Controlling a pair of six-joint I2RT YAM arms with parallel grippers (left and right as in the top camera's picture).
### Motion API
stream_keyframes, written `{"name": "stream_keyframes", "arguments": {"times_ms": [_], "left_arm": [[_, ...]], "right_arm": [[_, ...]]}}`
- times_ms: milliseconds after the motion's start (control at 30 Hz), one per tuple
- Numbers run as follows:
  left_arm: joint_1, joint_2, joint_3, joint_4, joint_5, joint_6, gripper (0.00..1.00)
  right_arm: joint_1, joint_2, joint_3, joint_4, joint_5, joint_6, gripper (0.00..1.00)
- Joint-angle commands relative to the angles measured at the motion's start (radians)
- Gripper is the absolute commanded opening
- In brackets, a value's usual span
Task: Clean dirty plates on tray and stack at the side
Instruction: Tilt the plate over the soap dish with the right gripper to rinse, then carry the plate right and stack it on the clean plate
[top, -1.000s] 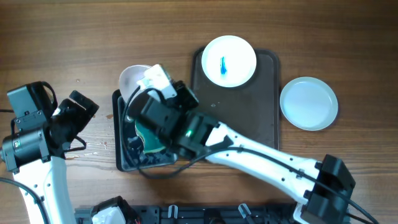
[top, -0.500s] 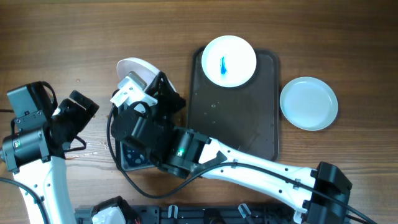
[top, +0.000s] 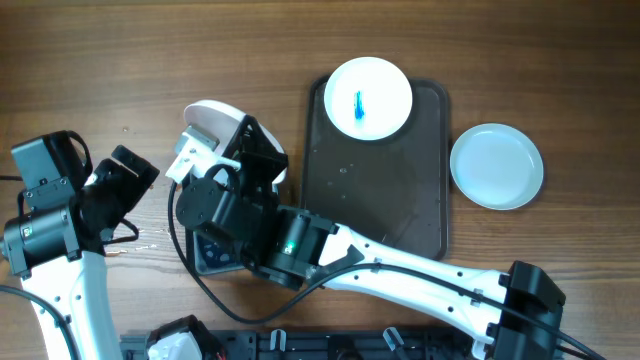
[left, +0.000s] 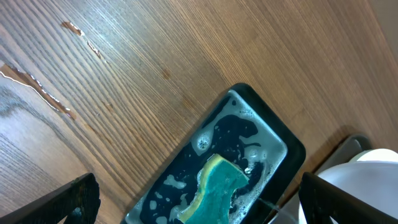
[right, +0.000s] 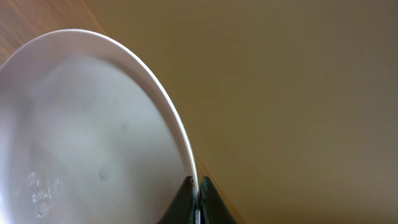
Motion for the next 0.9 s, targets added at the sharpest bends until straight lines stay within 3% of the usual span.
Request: {"name": "stream_keyframes", "arguments": {"times_ms": [0, 400, 500, 600, 667, 733, 767, 800, 867], "left_arm": [[0.008, -0.01, 0.015, 0.003, -0.009, 0.002, 1.0], [0.008, -0.01, 0.015, 0.003, -0.009, 0.002, 1.0], [0.008, -0.01, 0.015, 0.003, -0.009, 0.002, 1.0], [0.008, -0.01, 0.015, 0.003, -0.009, 0.002, 1.0], [0.008, -0.01, 0.015, 0.003, -0.009, 0.002, 1.0], [0.008, -0.01, 0.015, 0.002, -0.009, 0.002, 1.0], [0.008, -0.01, 0.015, 0.003, -0.009, 0.002, 1.0], [0.008, -0.01, 0.015, 0.003, -0.009, 0.002, 1.0], [0.008, -0.01, 0.015, 0.003, -0.009, 0.002, 1.0]], "right_arm": [[0.006, -0.019, 0.018, 0.006, -0.025, -0.045, 0.04], [0.0, -0.019, 0.018, 0.0, -0.012, 0.019, 0.04], [-0.044, -0.019, 0.018, -0.025, 0.015, 0.196, 0.04], [-0.154, -0.019, 0.018, -0.16, -0.034, 0.5, 0.04], [-0.246, -0.023, 0.018, -0.257, -0.225, 0.65, 0.04], [-0.361, -0.043, 0.019, -0.332, -0.56, 0.745, 0.04], [-0.451, -0.068, 0.019, -0.355, -0.833, 0.78, 0.04], [-0.638, -0.118, 0.019, -0.347, -1.295, 0.807, 0.04], [-0.888, -0.169, 0.019, -0.336, -1.581, 0.89, 0.04]]}}
